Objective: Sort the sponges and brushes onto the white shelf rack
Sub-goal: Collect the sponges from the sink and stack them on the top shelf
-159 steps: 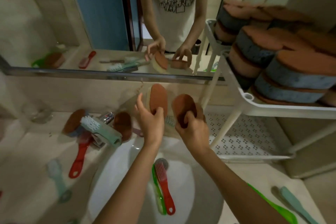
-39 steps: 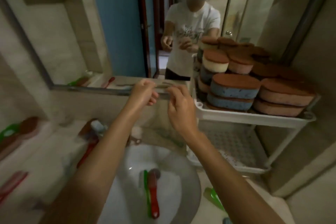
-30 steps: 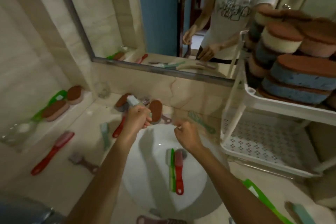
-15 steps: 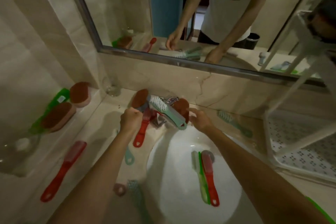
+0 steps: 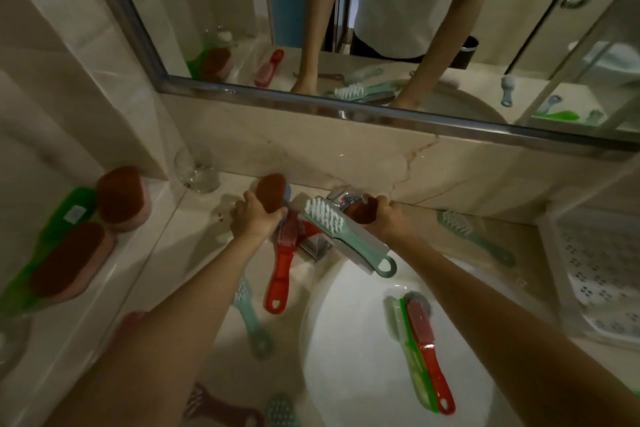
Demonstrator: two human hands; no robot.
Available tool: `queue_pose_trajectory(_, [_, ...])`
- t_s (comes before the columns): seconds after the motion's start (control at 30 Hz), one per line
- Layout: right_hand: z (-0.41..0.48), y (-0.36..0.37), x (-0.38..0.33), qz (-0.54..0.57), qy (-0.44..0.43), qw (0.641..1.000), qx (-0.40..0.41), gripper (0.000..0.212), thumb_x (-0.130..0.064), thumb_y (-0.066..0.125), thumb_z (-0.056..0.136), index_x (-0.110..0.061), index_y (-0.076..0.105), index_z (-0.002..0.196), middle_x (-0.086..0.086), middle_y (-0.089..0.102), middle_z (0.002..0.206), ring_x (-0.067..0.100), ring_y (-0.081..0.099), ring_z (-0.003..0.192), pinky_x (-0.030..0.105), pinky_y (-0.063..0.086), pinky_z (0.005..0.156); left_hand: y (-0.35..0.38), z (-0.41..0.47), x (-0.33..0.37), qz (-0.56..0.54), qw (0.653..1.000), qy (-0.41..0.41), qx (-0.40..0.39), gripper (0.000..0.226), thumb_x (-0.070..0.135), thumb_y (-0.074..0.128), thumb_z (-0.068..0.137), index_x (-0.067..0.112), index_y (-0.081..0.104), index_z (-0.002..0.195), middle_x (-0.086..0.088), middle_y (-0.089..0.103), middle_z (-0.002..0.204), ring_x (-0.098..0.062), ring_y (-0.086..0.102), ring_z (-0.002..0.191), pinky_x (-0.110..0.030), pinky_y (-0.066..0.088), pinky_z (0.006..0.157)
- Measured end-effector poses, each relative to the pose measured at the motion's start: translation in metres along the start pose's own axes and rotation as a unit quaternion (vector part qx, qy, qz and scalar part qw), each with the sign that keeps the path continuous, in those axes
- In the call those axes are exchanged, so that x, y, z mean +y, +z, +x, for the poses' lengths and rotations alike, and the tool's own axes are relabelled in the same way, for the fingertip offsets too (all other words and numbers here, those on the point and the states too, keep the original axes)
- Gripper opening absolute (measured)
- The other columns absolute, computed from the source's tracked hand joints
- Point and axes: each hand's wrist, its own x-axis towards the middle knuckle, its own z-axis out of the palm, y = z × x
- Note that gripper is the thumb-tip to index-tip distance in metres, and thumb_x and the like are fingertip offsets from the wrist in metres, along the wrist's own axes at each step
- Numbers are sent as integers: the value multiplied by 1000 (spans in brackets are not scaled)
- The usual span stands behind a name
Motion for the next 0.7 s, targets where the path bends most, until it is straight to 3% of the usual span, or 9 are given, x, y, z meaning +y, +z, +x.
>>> queue_pose_trajectory(0.3, [1, 3, -2, 55, 6, 998, 10, 97, -46, 78, 65, -13, 20, 136, 16, 52, 125, 35, 51, 117, 48, 45, 98, 1, 5, 0, -27, 999, -13, 19, 76, 30, 71, 77, 0, 30, 133, -26, 39, 138, -41, 38, 129, -44, 38, 101])
queue_pose_trajectory(0.5, [0, 3, -1, 17, 0, 1000, 3, 81, -43, 75, 71, -11, 29, 130, 17, 48, 126, 35, 46, 120, 45, 42, 100, -13, -6, -5, -64, 997, 6, 45, 75, 29, 74, 72, 0, 33, 128, -24, 41, 135, -39, 39, 127, -43, 39, 100])
queue_pose_trajectory(0.7, [-11, -4, 0, 71, 7, 997, 41, 94, -42, 78, 67, -13, 23, 137, 17, 51, 128, 35, 49, 120, 46, 45, 99, -24, -27, 7, -90, 992, 65, 67, 66, 25, 70, 71, 3, 39, 125, -19, 41, 131, -34, 38, 126, -42, 38, 102])
